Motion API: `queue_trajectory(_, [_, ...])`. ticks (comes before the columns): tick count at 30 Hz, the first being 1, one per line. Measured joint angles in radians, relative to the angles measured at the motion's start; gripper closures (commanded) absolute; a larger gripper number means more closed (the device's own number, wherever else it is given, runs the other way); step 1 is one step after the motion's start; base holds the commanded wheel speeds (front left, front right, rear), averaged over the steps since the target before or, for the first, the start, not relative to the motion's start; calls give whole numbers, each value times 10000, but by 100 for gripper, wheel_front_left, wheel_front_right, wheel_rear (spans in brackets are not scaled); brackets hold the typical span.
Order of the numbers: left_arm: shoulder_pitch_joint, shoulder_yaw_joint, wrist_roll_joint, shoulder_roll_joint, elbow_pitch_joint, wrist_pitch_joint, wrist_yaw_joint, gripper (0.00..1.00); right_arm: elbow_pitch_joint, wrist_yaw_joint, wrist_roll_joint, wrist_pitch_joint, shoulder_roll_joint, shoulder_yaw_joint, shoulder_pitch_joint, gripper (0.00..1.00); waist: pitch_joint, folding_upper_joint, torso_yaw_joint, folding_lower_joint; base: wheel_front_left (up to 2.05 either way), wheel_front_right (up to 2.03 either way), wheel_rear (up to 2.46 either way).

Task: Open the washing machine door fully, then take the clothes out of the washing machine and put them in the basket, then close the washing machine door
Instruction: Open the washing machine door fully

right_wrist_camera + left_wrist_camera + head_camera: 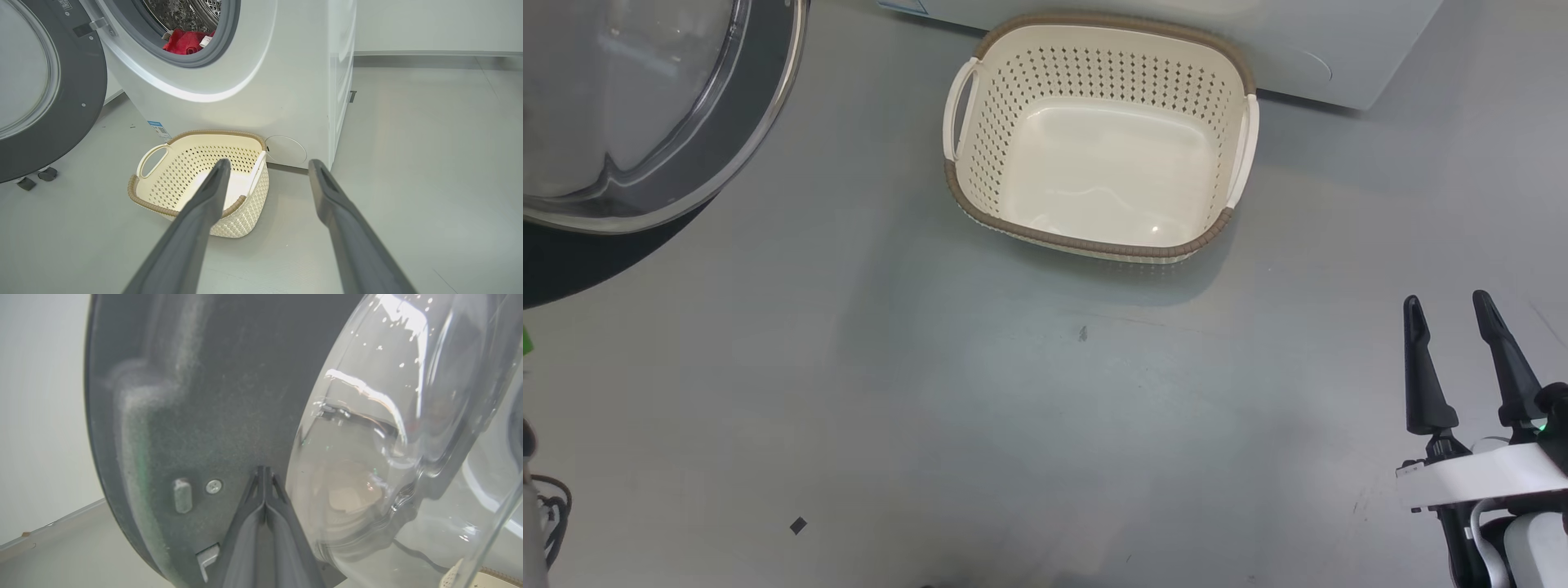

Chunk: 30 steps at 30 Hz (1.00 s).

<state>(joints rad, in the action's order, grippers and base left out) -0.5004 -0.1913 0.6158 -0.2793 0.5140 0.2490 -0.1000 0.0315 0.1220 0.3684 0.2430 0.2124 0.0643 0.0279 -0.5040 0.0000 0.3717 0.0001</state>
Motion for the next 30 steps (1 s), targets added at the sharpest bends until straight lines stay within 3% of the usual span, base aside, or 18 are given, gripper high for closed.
queue_trajectory(16, [-119,662,-541,65,598,2,288,100,-571,0,98,12,-203,401,-215,0,765,0,-10,0,0,0,0])
queue_trajectory(30, [304,1793,-1613,71,545,31,702,100,-1411,0,466,46,-1068,729,-201,0,2490,0,-280,-1,0,0,0])
